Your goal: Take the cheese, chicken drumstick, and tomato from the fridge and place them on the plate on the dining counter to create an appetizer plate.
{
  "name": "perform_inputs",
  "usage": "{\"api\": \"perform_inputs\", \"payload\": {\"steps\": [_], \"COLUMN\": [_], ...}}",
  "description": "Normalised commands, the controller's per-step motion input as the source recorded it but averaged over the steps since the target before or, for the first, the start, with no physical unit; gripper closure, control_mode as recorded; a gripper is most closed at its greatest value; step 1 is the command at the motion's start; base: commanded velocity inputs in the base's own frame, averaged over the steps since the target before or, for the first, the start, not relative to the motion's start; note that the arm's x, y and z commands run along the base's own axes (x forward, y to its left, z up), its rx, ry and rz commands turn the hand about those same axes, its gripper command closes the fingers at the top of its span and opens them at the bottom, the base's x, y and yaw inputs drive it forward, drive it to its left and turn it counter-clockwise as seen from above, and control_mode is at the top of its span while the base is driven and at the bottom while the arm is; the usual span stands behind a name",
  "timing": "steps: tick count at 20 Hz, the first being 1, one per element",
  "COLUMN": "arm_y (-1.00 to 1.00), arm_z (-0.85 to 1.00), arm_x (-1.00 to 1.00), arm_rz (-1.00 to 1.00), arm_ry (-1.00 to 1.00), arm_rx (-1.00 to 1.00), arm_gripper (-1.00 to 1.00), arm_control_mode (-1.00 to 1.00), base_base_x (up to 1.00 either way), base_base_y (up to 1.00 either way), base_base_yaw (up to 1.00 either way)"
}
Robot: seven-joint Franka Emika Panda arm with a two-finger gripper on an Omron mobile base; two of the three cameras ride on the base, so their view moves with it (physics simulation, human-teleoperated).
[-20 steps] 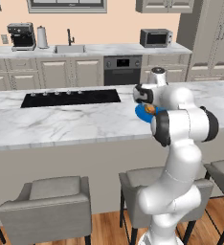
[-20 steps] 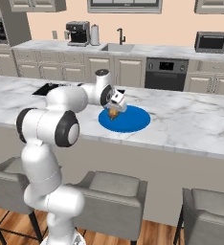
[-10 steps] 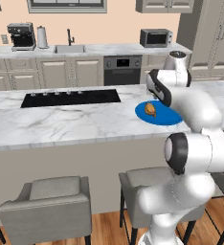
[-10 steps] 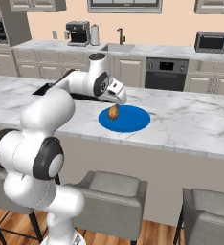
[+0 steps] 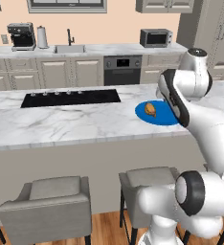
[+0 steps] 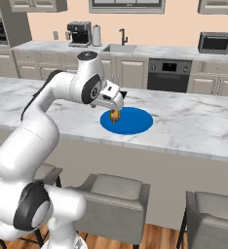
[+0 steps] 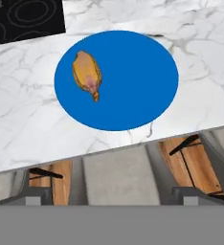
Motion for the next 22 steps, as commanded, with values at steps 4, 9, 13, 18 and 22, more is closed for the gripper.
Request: {"api": "perform_inputs", "payload": {"steps": [4, 9, 13, 18, 22], "arm_y": [0.33, 0.43, 0.11, 0.0, 0.0], "arm_z": [-0.02, 0.0, 0.0, 0.0, 0.0], "arm_x": [-1.0, -0.98, -0.75, 0.0, 0.0], "arm_rz": [0.05, 0.0, 0.0, 0.0, 0.0], "arm_ry": [-0.11, -0.05, -0.01, 0.0, 0.0], "arm_rx": [-0.06, -0.06, -0.01, 0.0, 0.0], "arm_gripper": [-1.0, -1.0, -1.0, -1.0, -1.0], "arm_control_mode": [-1.0, -1.0, 1.0, 1.0, 1.0], "base_base_x": [0.0, 0.0, -0.25, -1.0, -0.96], "base_base_y": [0.0, 0.0, 0.0, -0.06, -0.03], "base_base_yaw": [0.0, 0.0, 0.0, -0.07, -0.41]}}
